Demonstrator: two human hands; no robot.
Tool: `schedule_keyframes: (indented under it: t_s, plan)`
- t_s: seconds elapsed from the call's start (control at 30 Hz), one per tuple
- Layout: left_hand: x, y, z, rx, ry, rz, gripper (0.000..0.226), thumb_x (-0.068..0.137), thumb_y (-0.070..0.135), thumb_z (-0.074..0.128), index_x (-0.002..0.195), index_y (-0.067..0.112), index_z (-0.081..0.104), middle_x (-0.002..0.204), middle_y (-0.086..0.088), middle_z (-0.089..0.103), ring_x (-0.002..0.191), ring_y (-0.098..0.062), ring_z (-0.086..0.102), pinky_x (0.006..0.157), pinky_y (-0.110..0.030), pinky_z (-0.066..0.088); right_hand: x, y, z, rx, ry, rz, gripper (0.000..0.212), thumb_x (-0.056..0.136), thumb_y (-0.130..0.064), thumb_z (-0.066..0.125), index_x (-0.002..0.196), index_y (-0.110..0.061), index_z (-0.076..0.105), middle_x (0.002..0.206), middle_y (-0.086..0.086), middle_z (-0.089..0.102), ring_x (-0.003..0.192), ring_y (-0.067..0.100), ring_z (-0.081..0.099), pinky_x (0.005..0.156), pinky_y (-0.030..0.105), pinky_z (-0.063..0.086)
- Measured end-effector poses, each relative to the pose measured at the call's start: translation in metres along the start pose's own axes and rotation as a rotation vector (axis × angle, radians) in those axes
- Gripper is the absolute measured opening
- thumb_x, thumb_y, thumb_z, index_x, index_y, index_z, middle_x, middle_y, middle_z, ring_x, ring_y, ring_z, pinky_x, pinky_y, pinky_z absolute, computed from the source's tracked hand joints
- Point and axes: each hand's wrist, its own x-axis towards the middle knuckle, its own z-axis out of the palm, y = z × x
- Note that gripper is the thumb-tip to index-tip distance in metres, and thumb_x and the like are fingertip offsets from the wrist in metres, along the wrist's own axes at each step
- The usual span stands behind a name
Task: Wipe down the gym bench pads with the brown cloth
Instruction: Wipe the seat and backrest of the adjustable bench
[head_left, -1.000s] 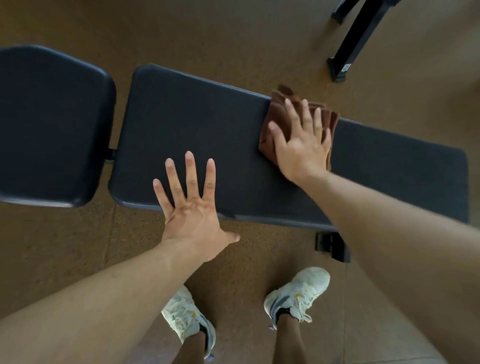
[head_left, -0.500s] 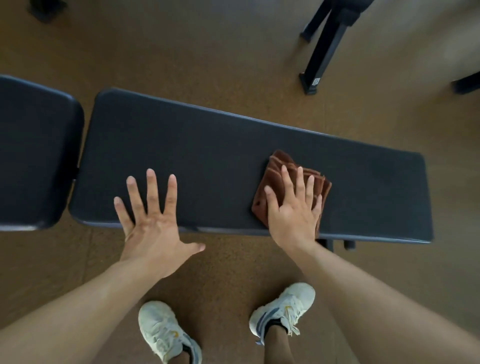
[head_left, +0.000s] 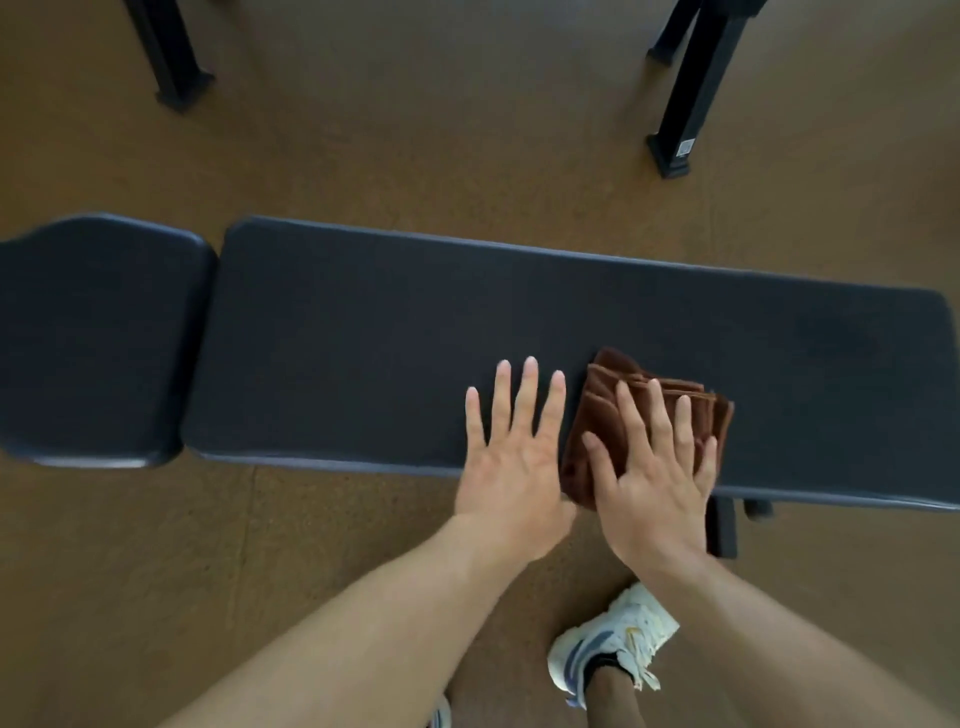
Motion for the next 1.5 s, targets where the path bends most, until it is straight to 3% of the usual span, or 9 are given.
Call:
schedule_keyframes:
  t_s: [0.23,0.4,0.6,0.8,1.03,1.13,1.2,1.4,1.5]
  plan:
    - [0.021,0.037,0.013,-0.091,0.034,-0.111,0.103,0.101,0.049,0.049,0.153,0.02,-0.035,0.161,-0.004,-0.042,0.147,-0.021,-0.041,0.126,-0.043,-0.015,0.158,-0.006,-0.052,0.017,0.025,-0.063,0.069,0.103,-0.072,0.019,0.165,-0.046,0.003,0.176,-0.011,-0.008,0.161,0.019,-0.017,0.129,0.056,-0.011]
    - [0.045,0.067,0.008,-0.21,0.109,-0.081,0.066,0.108,0.04,0.017,0.158,0.024,-0.023,0.167,0.003,-0.03,0.149,-0.01,-0.037,0.127,-0.041,-0.014,0.059,0.066,-0.039,0.033,0.065,-0.007,0.066,0.103,-0.071,0.016,0.164,-0.049,0.004,0.176,-0.014,-0.005,0.162,0.016,-0.015,0.13,0.052,-0.007]
    - [0.095,0.132,0.002,-0.251,0.111,-0.117,0.067,0.108,0.046,0.018,0.16,0.024,-0.017,0.166,0.002,-0.032,0.149,-0.012,-0.036,0.126,-0.043,-0.015,0.063,0.097,-0.044,-0.011,-0.083,0.028,0.062,0.096,-0.076,-0.001,0.151,-0.061,-0.024,0.172,-0.014,-0.026,0.155,0.015,-0.035,0.127,0.054,-0.017]
    - [0.112,0.132,0.037,-0.139,0.137,-0.148,0.073,0.101,0.062,0.0,0.16,0.024,-0.017,0.166,0.002,-0.032,0.149,-0.014,-0.038,0.124,-0.044,-0.021,0.194,0.089,-0.084,0.05,0.026,-0.048,0.067,0.104,-0.071,0.019,0.164,-0.047,0.004,0.177,-0.008,-0.007,0.161,0.021,-0.017,0.127,0.056,-0.013]
    - [0.137,0.175,0.024,-0.16,0.144,-0.116,0.074,0.101,0.061,0.003,0.161,0.022,-0.015,0.165,0.006,-0.033,0.148,-0.012,-0.039,0.122,-0.045,-0.024,0.037,0.155,-0.053,0.106,-0.008,0.106,0.062,0.1,-0.076,0.006,0.157,-0.059,-0.012,0.172,-0.018,-0.02,0.158,0.015,-0.029,0.129,0.056,-0.008]
    - [0.159,0.209,0.014,-0.223,0.142,-0.095,0.072,0.104,0.058,0.009,0.162,0.023,-0.014,0.166,0.007,-0.03,0.148,-0.011,-0.037,0.122,-0.046,-0.024,0.053,0.164,-0.056,0.108,-0.067,0.117,0.061,0.095,-0.077,-0.005,0.151,-0.061,-0.023,0.17,-0.017,-0.028,0.153,0.015,-0.038,0.127,0.056,-0.015]
    - [0.172,0.222,0.012,-0.198,0.157,-0.03,0.07,0.106,0.056,0.012,0.162,0.023,-0.013,0.167,0.007,-0.028,0.15,-0.011,-0.035,0.122,-0.046,-0.024,0.085,0.168,-0.065,0.059,-0.048,0.057,0.066,0.102,-0.073,0.01,0.152,-0.055,-0.029,0.171,-0.011,-0.029,0.154,0.02,-0.038,0.127,0.056,-0.018]
    - [0.2,0.228,0.017,-0.154,0.171,-0.049,0.069,0.106,0.057,0.012,0.163,0.024,-0.009,0.169,0.007,-0.024,0.152,-0.012,-0.03,0.123,-0.045,-0.022,0.219,0.198,-0.122,0.101,0.032,0.045,0.067,0.104,-0.071,0.021,0.165,-0.046,0.008,0.177,-0.007,-0.003,0.162,0.021,-0.015,0.129,0.057,-0.01]
    - [0.212,0.244,0.02,-0.139,0.153,-0.052,0.067,0.107,0.055,0.013,0.163,0.024,-0.008,0.169,0.006,-0.024,0.152,-0.013,-0.03,0.123,-0.047,-0.021,0.164,0.218,-0.102,0.112,0.154,0.11,0.066,0.105,-0.069,0.023,0.165,-0.044,0.012,0.177,-0.006,0.003,0.163,0.022,-0.009,0.13,0.057,-0.004]
